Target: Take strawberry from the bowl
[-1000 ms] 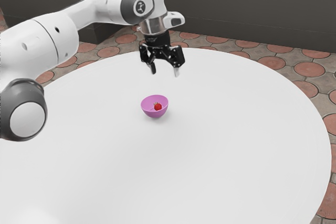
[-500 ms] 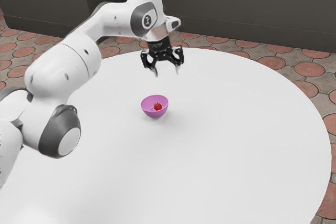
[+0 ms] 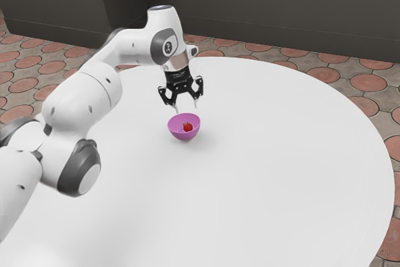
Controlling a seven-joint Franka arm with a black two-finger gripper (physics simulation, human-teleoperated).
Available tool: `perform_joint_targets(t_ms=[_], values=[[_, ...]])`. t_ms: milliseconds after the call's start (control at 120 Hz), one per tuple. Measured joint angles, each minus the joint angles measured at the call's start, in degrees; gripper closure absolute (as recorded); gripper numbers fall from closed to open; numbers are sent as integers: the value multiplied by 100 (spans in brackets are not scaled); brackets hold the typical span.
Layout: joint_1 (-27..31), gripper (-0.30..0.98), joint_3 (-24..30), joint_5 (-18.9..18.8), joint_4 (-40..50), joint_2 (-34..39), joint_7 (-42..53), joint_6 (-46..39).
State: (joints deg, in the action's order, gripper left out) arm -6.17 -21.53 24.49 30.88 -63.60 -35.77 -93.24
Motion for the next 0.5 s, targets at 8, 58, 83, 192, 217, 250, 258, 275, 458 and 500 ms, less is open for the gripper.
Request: perform_joint_targets(t_ms=[8, 58, 83, 192, 217, 250, 258, 275, 458, 500], values=[[3, 31, 0, 1, -3, -17, -7, 0], [13, 33, 0, 5, -12, -96, -50, 0], [20, 34, 0, 6, -22, -131, -70, 0], [62, 36, 4, 11, -54, -249, -148, -108], [69, 37, 6, 13, -58, -285, -163, -176], [75, 37, 9, 15, -69, -330, -182, -275], [76, 37, 9, 16, -81, -342, -186, -299], [81, 37, 12, 19, -112, -373, -195, -346], [147, 40, 30, 58, -282, -589, -247, -779], [163, 42, 29, 82, -272, -614, -254, -829]])
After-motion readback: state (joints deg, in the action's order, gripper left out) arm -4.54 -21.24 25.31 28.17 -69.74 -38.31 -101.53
